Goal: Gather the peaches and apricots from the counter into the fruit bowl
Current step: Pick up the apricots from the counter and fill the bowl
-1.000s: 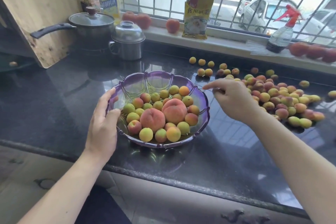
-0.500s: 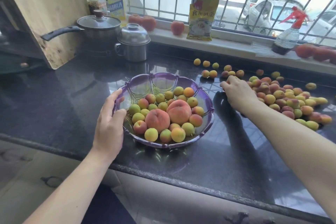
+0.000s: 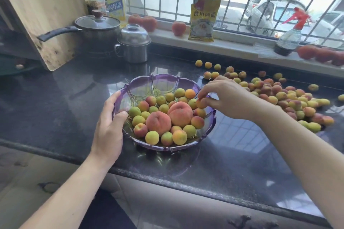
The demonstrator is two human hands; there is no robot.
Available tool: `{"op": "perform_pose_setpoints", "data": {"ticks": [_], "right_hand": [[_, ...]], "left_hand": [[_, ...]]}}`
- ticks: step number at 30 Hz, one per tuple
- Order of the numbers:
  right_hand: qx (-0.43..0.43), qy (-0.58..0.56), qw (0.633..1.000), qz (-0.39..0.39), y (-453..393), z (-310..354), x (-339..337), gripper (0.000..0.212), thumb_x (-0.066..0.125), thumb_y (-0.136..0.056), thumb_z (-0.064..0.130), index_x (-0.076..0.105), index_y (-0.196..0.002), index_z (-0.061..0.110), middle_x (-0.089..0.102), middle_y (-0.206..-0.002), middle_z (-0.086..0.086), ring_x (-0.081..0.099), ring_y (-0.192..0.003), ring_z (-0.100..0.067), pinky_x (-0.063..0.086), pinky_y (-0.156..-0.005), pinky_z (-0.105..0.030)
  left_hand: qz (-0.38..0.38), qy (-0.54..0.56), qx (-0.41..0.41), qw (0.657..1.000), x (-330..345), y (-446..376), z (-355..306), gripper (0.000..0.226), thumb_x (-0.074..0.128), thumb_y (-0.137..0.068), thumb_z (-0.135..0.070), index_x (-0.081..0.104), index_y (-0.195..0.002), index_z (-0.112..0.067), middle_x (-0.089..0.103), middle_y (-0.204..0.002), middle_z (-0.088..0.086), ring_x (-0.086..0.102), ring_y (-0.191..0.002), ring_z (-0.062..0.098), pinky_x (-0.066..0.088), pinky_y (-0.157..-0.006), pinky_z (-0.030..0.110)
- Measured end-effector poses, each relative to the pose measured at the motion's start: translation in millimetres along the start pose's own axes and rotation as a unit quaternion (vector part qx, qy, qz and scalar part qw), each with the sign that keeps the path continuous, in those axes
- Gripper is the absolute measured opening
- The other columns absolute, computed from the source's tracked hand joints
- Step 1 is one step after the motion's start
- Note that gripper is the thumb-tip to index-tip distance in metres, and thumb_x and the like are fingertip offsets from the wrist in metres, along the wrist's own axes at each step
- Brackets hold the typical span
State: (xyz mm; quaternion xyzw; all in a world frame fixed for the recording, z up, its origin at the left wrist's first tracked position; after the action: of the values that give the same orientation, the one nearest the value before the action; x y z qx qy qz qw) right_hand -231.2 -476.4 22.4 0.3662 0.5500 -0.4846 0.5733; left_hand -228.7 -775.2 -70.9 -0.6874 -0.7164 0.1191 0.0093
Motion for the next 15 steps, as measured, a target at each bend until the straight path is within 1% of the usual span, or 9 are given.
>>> {"op": "perform_pose_setpoints", "data": {"ticks": [1,3,5,6,7,9,11,13,15], "right_hand": [[0.009,-0.012,1.000,-0.010,-0.3,-2.8,-1.6,0.013,0.064,-0.097,0.029,0.073,-0.107,0.031,0.063,-0.099,0.015,0.049,-0.101,-0.014,0.043,-0.084,-0.031],[0.036,-0.038,0.994,-0.097,3.0,-14.4,-8.2,0.015,0.062,-0.099,0.023,0.073,-0.107,0.026,0.067,-0.102,0.009,0.056,-0.100,-0.016,0.045,-0.086,-0.033],[0.106,-0.060,0.972,-0.202,12.5,-40.1,-14.5,0.019,0.056,-0.100,0.017,0.073,-0.108,0.019,0.069,-0.104,0.001,0.060,-0.098,-0.022,0.050,-0.087,-0.041],[0.156,-0.042,0.965,-0.207,18.2,-56.8,-12.3,0.021,0.053,-0.100,0.015,0.072,-0.110,0.016,0.068,-0.107,-0.004,0.060,-0.099,-0.026,0.050,-0.087,-0.044],[0.210,0.007,0.962,-0.176,24.7,-74.4,-5.7,0.023,0.051,-0.100,0.016,0.069,-0.113,0.015,0.065,-0.112,-0.009,0.056,-0.102,-0.030,0.048,-0.088,-0.046],[0.287,0.112,0.950,-0.057,40.8,-102.4,19.0,0.026,0.048,-0.100,0.023,0.064,-0.119,0.016,0.059,-0.121,-0.013,0.048,-0.108,-0.035,0.046,-0.091,-0.046],[0.302,0.168,0.939,0.011,58.4,-112.3,43.2,0.029,0.047,-0.101,0.028,0.062,-0.125,0.020,0.057,-0.127,-0.011,0.045,-0.112,-0.035,0.044,-0.087,-0.043],[0.266,0.229,0.936,-0.012,68.6,-109.5,55.6,0.029,0.049,-0.100,0.023,0.064,-0.125,0.020,0.060,-0.123,-0.010,0.046,-0.108,-0.033,0.038,-0.076,-0.038],[0.240,0.267,0.932,-0.048,73.5,-105.4,57.8,0.028,0.055,-0.096,0.015,0.068,-0.120,0.016,0.064,-0.113,-0.012,0.047,-0.099,-0.032,0.035,-0.072,-0.037]], "left_hand": [[0.001,-0.003,-0.001,1.000,-0.7,0.1,0.1,0.064,0.044,-0.094,-0.044,0.045,-0.158,-0.037,0.051,-0.159,-0.013,0.048,-0.147,0.010,0.038,-0.126,0.050],[0.002,-0.007,-0.003,1.000,-0.9,0.1,-0.3,0.064,0.043,-0.094,-0.045,0.045,-0.158,-0.038,0.050,-0.160,-0.014,0.047,-0.147,0.010,0.038,-0.127,0.050],[0.002,-0.008,-0.001,1.000,0.1,0.0,-1.6,0.065,0.043,-0.093,-0.044,0.045,-0.158,-0.037,0.050,-0.160,-0.013,0.047,-0.147,0.010,0.037,-0.127,0.049],[0.003,-0.009,0.000,1.000,0.9,0.1,-1.7,0.065,0.043,-0.093,-0.044,0.045,-0.158,-0.036,0.050,-0.160,-0.013,0.047,-0.147,0.010,0.038,-0.127,0.048],[0.004,-0.011,0.001,1.000,1.2,0.5,-1.5,0.065,0.042,-0.094,-0.044,0.045,-0.158,-0.036,0.050,-0.159,-0.013,0.047,-0.146,0.010,0.038,-0.126,0.047],[0.003,-0.009,0.005,1.000,1.4,-0.1,-0.8,0.064,0.041,-0.094,-0.044,0.045,-0.157,-0.036,0.052,-0.157,-0.013,0.049,-0.143,0.009,0.040,-0.124,0.043],[0.002,-0.006,0.007,1.000,1.9,-0.8,-0.6,0.062,0.041,-0.095,-0.042,0.046,-0.156,-0.037,0.054,-0.153,-0.016,0.052,-0.138,0.003,0.043,-0.121,0.040],[0.001,-0.004,0.010,1.000,2.3,-1.2,-0.4,0.060,0.041,-0.096,-0.042,0.046,-0.156,-0.037,0.055,-0.150,-0.019,0.053,-0.135,-0.003,0.044,-0.120,0.038],[0.003,-0.006,0.007,1.000,2.8,-0.5,0.1,0.061,0.040,-0.097,-0.044,0.044,-0.157,-0.037,0.054,-0.153,-0.017,0.053,-0.136,-0.001,0.044,-0.120,0.041]]}}
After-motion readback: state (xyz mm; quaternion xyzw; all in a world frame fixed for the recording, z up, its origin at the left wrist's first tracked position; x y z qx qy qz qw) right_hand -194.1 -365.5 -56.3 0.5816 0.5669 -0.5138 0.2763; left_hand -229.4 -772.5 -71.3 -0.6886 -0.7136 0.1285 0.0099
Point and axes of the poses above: each hand's wrist, its own y-axis away from the middle knuckle, its own x-axis out of the palm, z = x × y, the point moved 4 cm from there along -y, towards the middle knuckle
